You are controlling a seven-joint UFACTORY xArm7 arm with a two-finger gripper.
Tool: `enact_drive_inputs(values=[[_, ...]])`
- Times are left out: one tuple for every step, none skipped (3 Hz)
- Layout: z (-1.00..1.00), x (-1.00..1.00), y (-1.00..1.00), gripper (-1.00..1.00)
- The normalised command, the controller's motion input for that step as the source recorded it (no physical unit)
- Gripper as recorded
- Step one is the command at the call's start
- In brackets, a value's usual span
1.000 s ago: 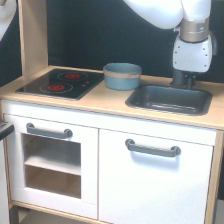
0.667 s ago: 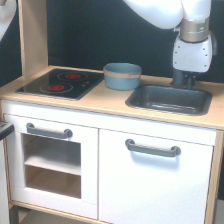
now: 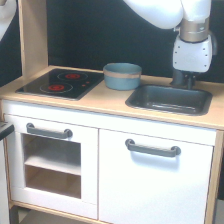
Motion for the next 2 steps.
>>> enact_drive_inputs(values=[[1.00, 1.00, 1.00, -1.00], [1.00, 1.00, 1.00, -0.81]])
